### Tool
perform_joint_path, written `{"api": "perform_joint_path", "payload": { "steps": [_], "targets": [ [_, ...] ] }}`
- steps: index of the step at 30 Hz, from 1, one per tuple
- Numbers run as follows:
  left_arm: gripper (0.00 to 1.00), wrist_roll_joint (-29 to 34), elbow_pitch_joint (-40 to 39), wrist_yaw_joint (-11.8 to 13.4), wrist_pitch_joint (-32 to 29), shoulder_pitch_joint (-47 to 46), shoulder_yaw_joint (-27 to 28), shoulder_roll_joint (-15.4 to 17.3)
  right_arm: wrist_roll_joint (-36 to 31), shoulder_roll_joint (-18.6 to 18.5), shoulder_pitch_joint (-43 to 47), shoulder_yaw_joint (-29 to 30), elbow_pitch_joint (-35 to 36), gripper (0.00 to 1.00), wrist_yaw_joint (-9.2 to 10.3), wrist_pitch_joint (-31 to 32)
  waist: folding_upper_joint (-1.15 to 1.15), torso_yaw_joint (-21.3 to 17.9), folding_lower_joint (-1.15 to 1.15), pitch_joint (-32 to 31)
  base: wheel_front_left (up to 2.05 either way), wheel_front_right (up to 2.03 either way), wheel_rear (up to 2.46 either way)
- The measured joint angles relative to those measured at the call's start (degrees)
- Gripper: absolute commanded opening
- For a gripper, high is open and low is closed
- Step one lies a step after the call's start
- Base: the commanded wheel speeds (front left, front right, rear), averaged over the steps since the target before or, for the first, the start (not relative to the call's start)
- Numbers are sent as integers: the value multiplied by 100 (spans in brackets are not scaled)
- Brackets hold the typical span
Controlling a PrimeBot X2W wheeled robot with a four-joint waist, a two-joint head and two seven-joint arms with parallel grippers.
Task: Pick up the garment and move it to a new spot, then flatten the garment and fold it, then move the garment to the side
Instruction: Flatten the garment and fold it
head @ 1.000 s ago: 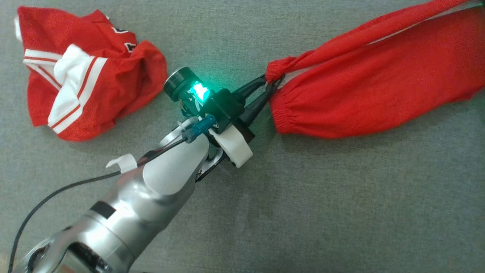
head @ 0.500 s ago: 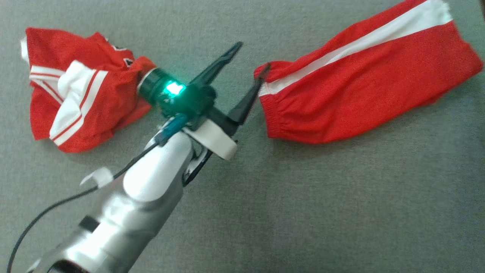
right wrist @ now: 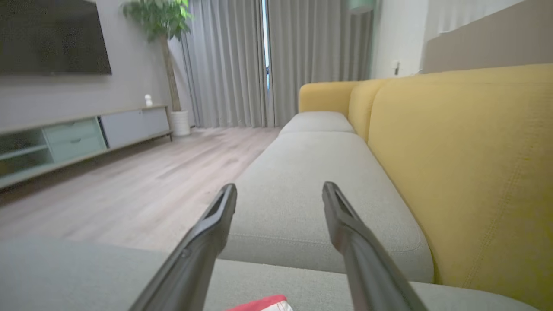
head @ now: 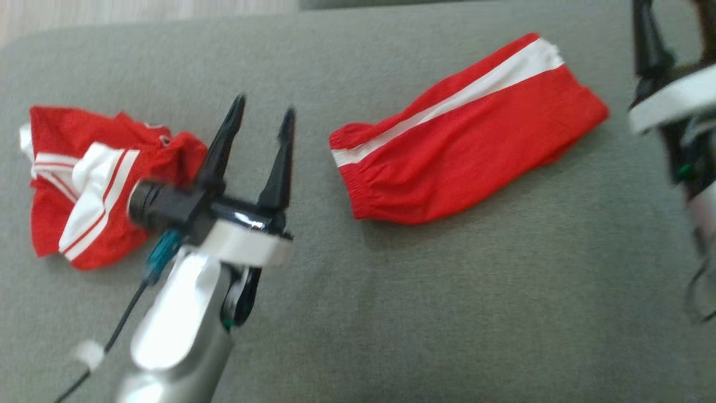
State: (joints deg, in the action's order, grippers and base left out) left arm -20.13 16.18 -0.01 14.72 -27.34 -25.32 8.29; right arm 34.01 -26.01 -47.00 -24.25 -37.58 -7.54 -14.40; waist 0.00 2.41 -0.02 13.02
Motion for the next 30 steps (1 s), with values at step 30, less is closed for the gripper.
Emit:
{"api": "perform_joint_path", "payload": {
  "steps": [30],
  "targets": [
    [100,456,-226,-513,0,1575,1015,-545,-1968,2288,2852,2896,1095,100,0,415,0,-52,2,-259,0,0,0]
  ]
}}
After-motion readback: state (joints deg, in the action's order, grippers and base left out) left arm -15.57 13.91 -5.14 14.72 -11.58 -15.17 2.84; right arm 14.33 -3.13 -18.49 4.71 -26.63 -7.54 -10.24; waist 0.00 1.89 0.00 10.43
